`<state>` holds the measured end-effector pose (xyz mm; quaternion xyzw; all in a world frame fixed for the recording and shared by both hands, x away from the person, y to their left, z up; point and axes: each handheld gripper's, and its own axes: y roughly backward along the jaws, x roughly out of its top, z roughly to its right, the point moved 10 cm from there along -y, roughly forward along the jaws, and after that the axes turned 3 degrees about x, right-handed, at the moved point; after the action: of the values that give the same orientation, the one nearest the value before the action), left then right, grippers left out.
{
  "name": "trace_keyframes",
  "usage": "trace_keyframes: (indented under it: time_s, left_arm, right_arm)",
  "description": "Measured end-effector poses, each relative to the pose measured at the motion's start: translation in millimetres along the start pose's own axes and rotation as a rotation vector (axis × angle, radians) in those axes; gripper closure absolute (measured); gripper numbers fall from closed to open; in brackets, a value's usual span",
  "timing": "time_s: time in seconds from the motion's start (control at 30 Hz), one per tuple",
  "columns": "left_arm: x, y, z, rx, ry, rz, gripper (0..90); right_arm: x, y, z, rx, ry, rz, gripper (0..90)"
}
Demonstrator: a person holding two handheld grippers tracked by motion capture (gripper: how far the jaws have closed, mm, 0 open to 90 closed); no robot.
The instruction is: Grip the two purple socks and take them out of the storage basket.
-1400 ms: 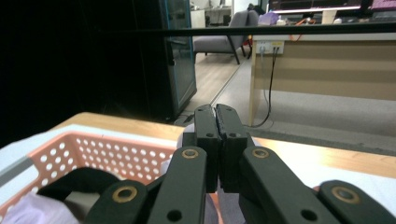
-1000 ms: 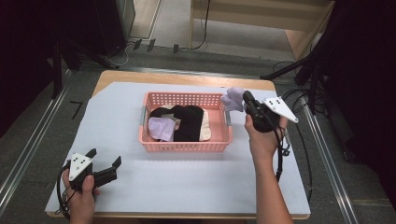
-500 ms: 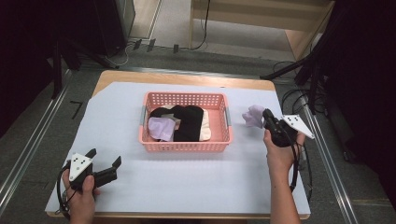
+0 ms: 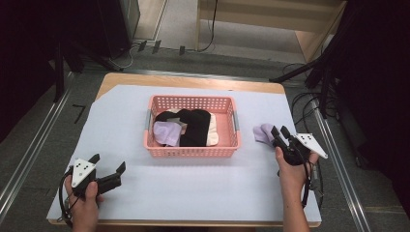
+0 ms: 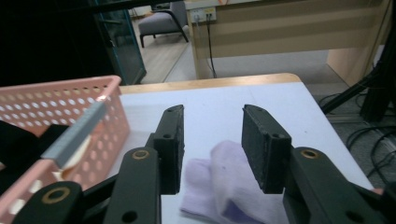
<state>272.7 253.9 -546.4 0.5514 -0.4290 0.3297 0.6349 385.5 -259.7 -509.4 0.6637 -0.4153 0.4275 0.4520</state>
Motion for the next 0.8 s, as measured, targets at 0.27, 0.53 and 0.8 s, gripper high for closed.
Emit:
trace_keyframes:
  time_s: [0.27, 0.53, 0.8]
  left_arm:
    - [-0.1, 0.0, 0.0, -0.001, 0.001, -0.003, 8.2]
    - [0.0, -0.3, 0.0, -0.002, 0.005, -0.002, 8.3]
    - [-0.3, -0.7, 0.5, -0.004, 0.001, -0.007, 8.3]
  right_arm:
    - [7.7, -4.0, -42.9, 0.07, 0.005, 0.003, 56.4]
    - [0.9, -21.6, -98.0, 0.143, 0.045, -0.034, 56.4]
    - [-11.3, -38.0, -154.6, 0.227, 0.082, -0.089, 57.3]
